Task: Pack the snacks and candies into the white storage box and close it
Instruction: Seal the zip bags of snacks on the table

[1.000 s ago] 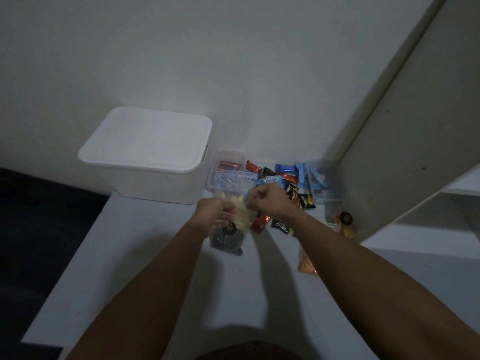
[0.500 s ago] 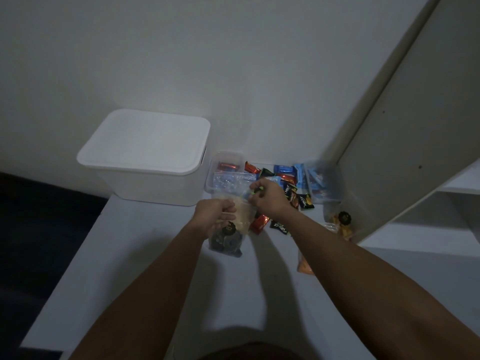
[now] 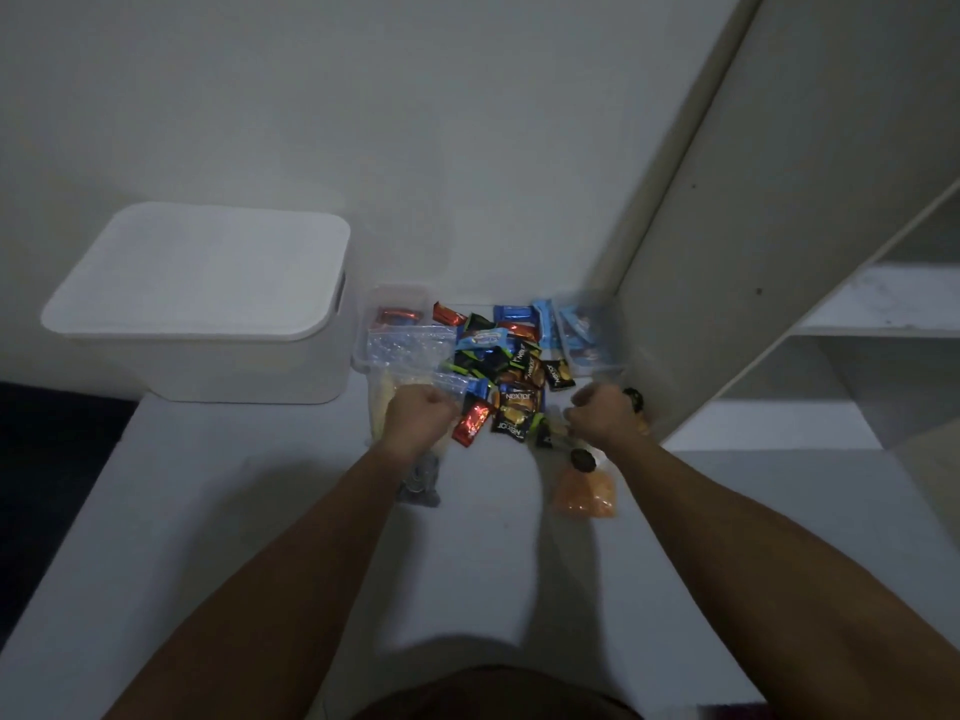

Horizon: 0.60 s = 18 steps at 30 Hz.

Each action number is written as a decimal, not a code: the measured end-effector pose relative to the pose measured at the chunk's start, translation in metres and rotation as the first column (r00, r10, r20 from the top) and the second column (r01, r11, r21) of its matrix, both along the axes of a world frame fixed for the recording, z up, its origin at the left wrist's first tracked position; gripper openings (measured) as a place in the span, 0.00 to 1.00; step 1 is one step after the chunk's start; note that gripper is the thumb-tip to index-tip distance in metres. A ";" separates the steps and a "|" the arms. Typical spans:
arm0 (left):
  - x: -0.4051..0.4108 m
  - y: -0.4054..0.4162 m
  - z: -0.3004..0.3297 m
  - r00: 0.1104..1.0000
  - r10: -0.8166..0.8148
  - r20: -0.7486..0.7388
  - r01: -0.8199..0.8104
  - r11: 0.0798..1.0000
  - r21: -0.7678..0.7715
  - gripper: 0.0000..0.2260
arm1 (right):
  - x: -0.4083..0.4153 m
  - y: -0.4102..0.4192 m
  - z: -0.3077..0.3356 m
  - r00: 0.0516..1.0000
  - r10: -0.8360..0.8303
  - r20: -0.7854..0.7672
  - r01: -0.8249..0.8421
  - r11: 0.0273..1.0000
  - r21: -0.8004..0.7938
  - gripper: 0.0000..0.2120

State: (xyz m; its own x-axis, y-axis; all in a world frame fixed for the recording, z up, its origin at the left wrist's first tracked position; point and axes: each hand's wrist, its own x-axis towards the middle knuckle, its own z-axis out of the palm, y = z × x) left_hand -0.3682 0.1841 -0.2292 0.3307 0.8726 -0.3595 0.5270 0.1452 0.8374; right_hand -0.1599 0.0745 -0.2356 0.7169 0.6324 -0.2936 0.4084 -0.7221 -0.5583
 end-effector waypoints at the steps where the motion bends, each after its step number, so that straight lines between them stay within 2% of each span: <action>1: 0.007 -0.004 0.001 1.000 -0.030 -0.001 0.030 1.000 0.010 0.04 | 0.006 -0.011 -0.003 0.999 -0.043 0.029 0.045 0.997 -0.057 0.13; 5: 0.034 -0.020 -0.002 0.990 -0.139 -0.005 0.139 0.990 0.012 0.05 | 0.022 -0.045 -0.017 0.990 -0.131 0.049 0.137 0.978 -0.158 0.14; 9: 0.056 -0.038 -0.004 0.967 -0.254 -0.030 0.252 0.967 -0.041 0.03 | 0.026 -0.059 -0.027 0.996 -0.077 -0.046 0.068 0.981 -0.181 0.18; 11: 0.065 -0.047 -0.004 0.952 -0.303 -0.047 0.300 0.952 -0.061 0.03 | 0.027 -0.064 -0.032 0.985 -0.080 -0.150 0.058 0.988 -0.146 0.16; 14: 0.077 -0.059 0.000 0.935 -0.353 -0.039 0.346 0.931 -0.119 0.05 | 0.029 -0.068 -0.034 0.956 -0.154 -0.248 0.153 0.988 -0.025 0.11; 16: 0.081 -0.064 -0.001 0.946 -0.324 -0.018 0.316 0.931 -0.185 0.05 | 0.032 -0.068 -0.032 0.940 -0.164 -0.300 0.190 0.980 0.059 0.11; 18: 0.083 -0.066 -0.002 0.968 -0.251 0.015 0.246 0.933 -0.261 0.06 | 0.034 -0.068 -0.028 0.890 -0.143 -0.433 0.201 0.975 0.092 0.14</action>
State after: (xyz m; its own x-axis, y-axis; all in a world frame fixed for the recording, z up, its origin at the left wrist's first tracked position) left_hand -0.2856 0.1185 -0.2308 0.5165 0.6391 -0.5699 0.5888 0.2181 0.7783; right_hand -0.1256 0.0067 -0.2631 0.6451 0.5641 -0.5155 -0.0099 -0.6684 -0.7438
